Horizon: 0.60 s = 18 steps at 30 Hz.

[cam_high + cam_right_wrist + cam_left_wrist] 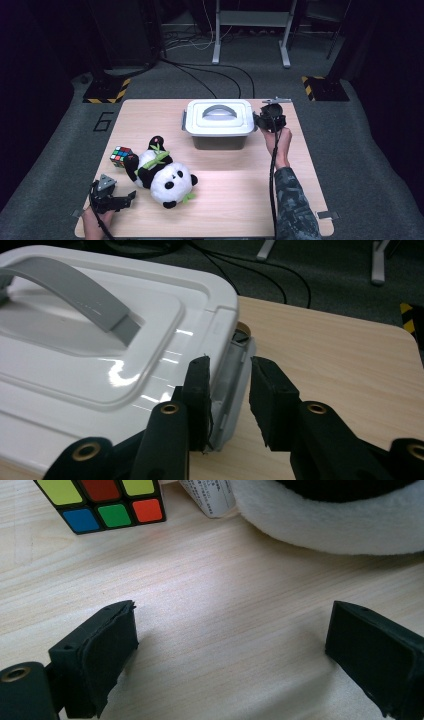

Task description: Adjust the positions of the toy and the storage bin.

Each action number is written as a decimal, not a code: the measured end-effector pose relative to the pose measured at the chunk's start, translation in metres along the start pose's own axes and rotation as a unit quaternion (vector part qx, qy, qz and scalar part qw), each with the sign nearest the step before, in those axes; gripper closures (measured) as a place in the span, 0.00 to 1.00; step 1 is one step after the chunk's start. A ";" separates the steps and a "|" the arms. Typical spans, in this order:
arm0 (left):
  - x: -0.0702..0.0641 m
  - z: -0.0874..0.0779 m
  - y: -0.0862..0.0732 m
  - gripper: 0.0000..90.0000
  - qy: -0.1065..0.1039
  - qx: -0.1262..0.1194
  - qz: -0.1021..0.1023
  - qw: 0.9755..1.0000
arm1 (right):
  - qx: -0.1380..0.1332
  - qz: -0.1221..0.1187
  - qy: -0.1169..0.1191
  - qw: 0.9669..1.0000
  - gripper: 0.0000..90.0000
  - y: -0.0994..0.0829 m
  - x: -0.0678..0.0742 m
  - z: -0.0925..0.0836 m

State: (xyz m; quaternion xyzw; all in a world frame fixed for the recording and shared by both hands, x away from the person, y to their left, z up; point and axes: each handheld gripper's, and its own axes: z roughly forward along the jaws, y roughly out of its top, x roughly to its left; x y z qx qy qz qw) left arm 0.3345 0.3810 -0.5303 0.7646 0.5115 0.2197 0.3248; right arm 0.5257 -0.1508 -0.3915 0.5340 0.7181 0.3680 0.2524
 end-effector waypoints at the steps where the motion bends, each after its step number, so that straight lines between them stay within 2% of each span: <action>1: 0.000 0.000 0.000 0.07 0.000 0.000 0.000 1.000 | 0.006 0.002 -0.002 1.000 0.78 -0.001 -0.003 0.002; 4: 0.000 0.000 0.000 0.07 0.000 0.000 -0.001 1.000 | 0.016 0.010 0.000 1.000 0.79 -0.006 -0.008 0.010; 7: 0.000 0.000 0.000 0.07 0.000 0.000 -0.001 1.000 | 0.018 0.018 0.017 1.000 0.79 -0.009 -0.011 0.017; 14: 0.000 0.000 0.000 0.07 0.000 0.000 -0.001 1.000 | 0.020 0.004 0.027 0.999 0.87 -0.015 -0.013 0.031; 18: 0.000 0.001 0.000 0.07 0.002 -0.005 -0.001 1.000 | 0.015 0.010 0.025 1.000 0.89 -0.017 -0.012 0.030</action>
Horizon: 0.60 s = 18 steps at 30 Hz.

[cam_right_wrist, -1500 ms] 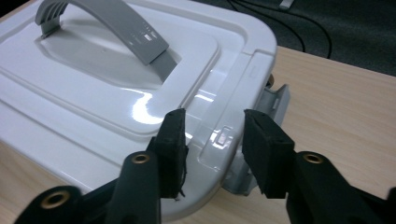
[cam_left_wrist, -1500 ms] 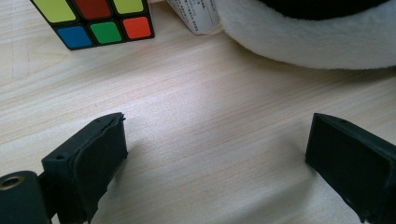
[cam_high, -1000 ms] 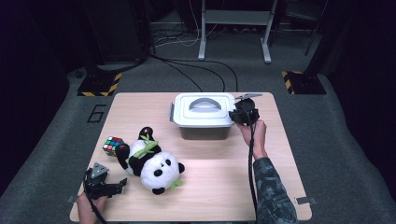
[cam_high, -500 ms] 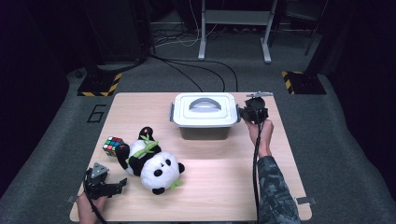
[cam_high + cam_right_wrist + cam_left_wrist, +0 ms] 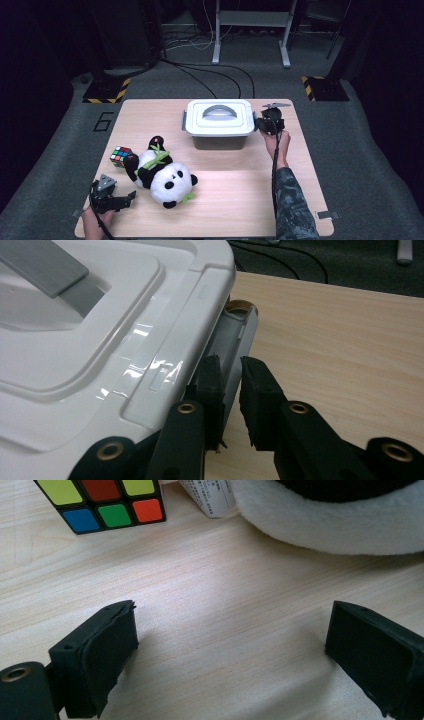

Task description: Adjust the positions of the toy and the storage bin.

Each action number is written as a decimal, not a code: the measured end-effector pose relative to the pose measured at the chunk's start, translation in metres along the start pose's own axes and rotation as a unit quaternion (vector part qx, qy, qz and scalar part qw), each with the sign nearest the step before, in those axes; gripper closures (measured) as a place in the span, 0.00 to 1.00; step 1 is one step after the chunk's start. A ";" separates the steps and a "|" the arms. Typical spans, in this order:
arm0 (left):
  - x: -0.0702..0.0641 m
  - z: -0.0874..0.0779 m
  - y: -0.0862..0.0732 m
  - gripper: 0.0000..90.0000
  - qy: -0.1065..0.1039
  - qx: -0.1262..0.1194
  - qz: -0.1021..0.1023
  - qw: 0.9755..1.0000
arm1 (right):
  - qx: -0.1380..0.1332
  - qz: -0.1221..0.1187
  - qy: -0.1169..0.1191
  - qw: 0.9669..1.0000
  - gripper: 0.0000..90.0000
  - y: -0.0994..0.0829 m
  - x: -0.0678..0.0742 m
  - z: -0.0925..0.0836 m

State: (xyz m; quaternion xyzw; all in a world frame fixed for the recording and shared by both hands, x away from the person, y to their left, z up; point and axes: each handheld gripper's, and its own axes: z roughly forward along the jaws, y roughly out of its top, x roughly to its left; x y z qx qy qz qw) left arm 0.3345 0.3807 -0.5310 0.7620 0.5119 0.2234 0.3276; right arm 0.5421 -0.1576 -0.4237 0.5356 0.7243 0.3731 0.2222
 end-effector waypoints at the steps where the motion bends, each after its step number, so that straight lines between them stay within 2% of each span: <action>1: 0.000 0.000 0.000 0.07 0.001 -0.002 -0.001 1.000 | 0.000 0.000 -0.004 1.000 0.89 0.000 0.001 0.000; 3: 0.000 0.000 0.000 0.07 0.000 -0.002 0.000 1.000 | 0.002 0.000 -0.009 1.000 0.89 0.001 0.003 -0.001; 7: 0.000 0.000 0.000 0.07 0.000 -0.004 0.000 1.000 | 0.005 0.021 -0.003 1.000 0.90 -0.002 0.003 -0.006; 18: 0.000 0.000 0.000 0.07 0.000 0.000 0.001 1.000 | 0.012 0.036 -0.008 0.999 0.90 -0.010 0.007 -0.019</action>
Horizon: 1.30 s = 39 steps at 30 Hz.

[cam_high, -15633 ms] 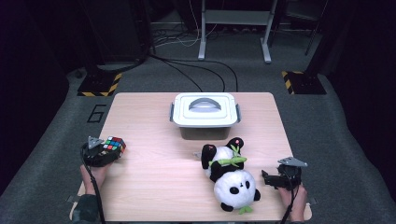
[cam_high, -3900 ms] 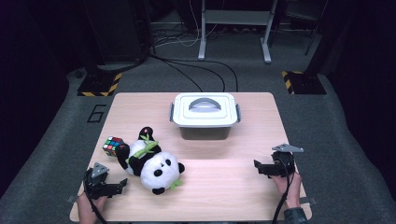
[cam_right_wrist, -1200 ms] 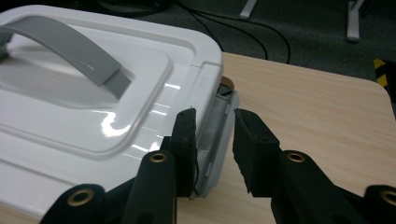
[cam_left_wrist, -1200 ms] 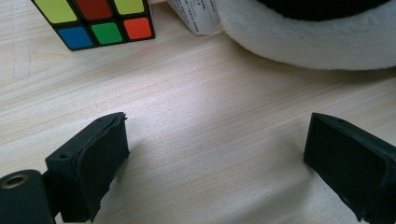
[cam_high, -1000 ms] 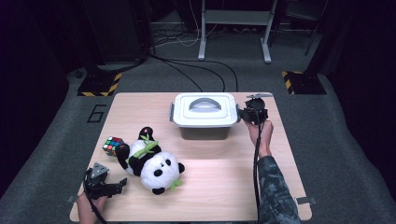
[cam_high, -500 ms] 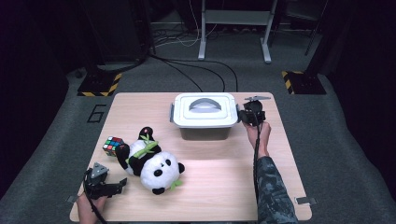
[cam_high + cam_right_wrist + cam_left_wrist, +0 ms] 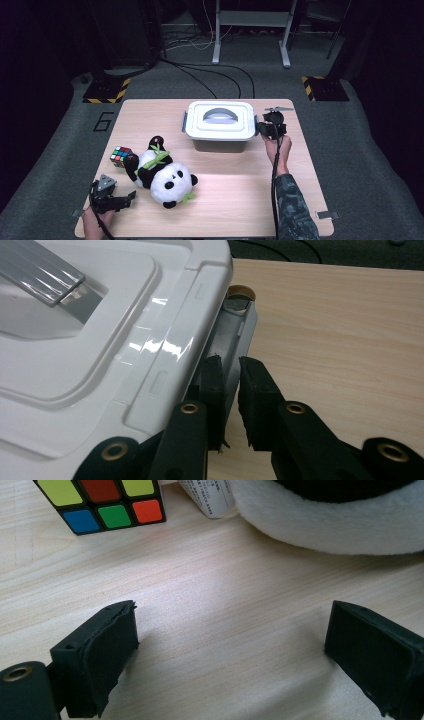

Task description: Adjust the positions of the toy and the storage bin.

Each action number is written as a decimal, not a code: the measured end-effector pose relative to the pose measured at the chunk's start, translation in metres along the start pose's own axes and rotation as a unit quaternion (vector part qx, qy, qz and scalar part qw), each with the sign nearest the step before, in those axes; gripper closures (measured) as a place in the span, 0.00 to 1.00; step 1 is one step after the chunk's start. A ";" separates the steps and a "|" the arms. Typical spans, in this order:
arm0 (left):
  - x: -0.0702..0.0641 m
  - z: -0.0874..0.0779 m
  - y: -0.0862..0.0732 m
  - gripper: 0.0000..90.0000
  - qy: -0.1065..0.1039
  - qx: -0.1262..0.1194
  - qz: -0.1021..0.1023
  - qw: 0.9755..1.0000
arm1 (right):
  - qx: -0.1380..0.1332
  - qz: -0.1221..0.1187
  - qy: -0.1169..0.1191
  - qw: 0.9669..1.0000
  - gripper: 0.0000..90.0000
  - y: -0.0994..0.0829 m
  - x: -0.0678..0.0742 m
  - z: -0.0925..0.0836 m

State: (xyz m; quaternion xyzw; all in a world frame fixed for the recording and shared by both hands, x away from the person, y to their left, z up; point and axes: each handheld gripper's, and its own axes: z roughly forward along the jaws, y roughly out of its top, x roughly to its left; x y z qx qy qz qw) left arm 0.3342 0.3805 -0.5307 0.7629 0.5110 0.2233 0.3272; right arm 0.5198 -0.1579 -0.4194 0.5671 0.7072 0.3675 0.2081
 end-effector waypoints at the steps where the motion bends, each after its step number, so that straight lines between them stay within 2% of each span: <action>1: 0.000 0.000 0.000 0.07 0.000 0.000 0.000 1.000 | 0.000 -0.001 0.002 1.000 0.90 -0.001 0.000 -0.001; 8: 0.000 0.000 0.000 0.08 0.000 0.000 0.000 1.000 | 0.011 0.008 0.004 1.000 0.90 -0.007 0.003 -0.011; 15: 0.000 0.000 0.000 0.08 0.000 0.000 0.000 1.000 | 0.015 0.000 0.004 1.000 0.90 -0.016 0.008 -0.023; 20: 0.000 0.001 0.000 0.08 0.001 -0.005 -0.001 1.000 | 0.008 -0.008 0.009 1.000 0.89 -0.017 0.007 -0.025; 25: 0.000 0.001 0.000 0.08 0.001 -0.003 -0.001 1.000 | -0.001 -0.017 0.019 1.000 0.81 -0.014 0.001 -0.019; 30: 0.000 0.001 0.000 0.08 0.001 -0.006 -0.005 1.000 | -0.009 -0.021 0.014 1.000 0.78 -0.004 -0.007 -0.010; 31: 0.000 0.001 0.000 0.08 0.001 -0.006 -0.005 1.000 | -0.015 -0.022 0.024 0.999 0.78 -0.002 -0.010 -0.008; 35: 0.000 0.001 0.000 0.08 0.000 -0.004 -0.006 1.000 | -0.018 -0.033 0.026 0.999 0.79 0.006 -0.014 0.000; 39: 0.000 0.001 0.000 0.08 0.001 -0.006 -0.006 1.000 | -0.007 -0.038 0.022 0.999 0.81 0.010 -0.016 0.008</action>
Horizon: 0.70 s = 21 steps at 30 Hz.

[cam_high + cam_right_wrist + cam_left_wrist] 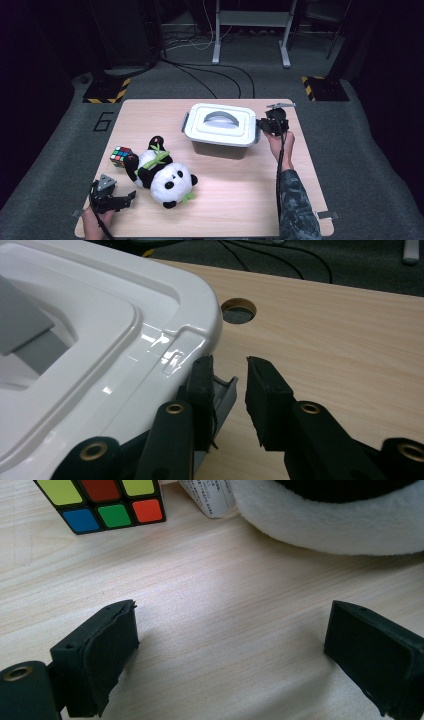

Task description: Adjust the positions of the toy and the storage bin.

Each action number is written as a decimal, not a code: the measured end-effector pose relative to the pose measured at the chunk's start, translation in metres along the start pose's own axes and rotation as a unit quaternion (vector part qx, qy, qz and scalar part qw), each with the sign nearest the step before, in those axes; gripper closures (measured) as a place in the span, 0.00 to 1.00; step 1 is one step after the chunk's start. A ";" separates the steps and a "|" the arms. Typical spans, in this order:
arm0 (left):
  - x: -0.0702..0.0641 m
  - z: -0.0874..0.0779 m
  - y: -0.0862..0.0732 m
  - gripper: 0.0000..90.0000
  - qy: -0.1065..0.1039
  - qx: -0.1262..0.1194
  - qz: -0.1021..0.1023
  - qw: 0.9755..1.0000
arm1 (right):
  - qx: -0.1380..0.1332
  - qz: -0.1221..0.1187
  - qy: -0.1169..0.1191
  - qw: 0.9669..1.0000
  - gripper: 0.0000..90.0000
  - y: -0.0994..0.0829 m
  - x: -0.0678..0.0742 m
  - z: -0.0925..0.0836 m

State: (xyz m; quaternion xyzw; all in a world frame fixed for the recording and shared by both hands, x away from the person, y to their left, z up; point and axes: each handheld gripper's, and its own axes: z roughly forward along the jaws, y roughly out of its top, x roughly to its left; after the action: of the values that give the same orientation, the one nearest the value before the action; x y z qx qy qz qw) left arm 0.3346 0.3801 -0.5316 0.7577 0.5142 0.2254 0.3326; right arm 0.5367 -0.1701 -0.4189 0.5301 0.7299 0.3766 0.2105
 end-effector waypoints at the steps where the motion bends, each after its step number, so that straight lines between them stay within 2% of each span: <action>1: 0.000 0.000 0.000 0.08 0.000 0.000 0.000 1.000 | 0.005 0.003 -0.001 1.000 0.82 0.000 0.000 0.002; 4: 0.000 0.000 0.000 0.08 0.000 -0.001 0.000 1.000 | -0.001 0.007 0.014 1.000 0.88 -0.002 -0.003 0.004; 8: 0.000 0.000 0.000 0.08 0.000 -0.001 0.000 1.000 | -0.001 0.003 0.004 1.000 0.89 -0.003 0.000 0.003; 16: 0.000 0.000 0.000 0.08 0.000 0.000 0.000 1.000 | 0.018 0.034 0.001 0.999 0.89 -0.004 0.002 -0.003; 21: 0.000 0.000 0.000 0.08 0.000 0.000 0.000 1.000 | 0.020 0.037 -0.001 0.999 0.89 -0.010 0.004 -0.011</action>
State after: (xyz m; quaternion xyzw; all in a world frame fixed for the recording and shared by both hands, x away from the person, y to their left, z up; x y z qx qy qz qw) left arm 0.3344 0.3801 -0.5316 0.7578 0.5139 0.2255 0.3328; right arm 0.5213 -0.1712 -0.4193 0.5615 0.7170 0.3690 0.1859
